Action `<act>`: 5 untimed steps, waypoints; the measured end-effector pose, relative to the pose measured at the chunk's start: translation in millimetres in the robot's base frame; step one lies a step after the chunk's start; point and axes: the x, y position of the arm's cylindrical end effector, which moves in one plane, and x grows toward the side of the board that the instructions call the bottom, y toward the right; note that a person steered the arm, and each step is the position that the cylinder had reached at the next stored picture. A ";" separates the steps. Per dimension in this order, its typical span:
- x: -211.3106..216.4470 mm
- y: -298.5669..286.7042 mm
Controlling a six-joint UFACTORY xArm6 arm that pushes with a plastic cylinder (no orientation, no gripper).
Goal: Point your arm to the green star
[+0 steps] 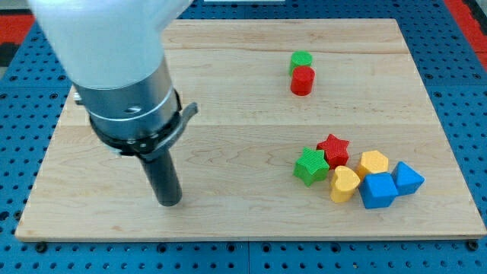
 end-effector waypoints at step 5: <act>10.5 135.9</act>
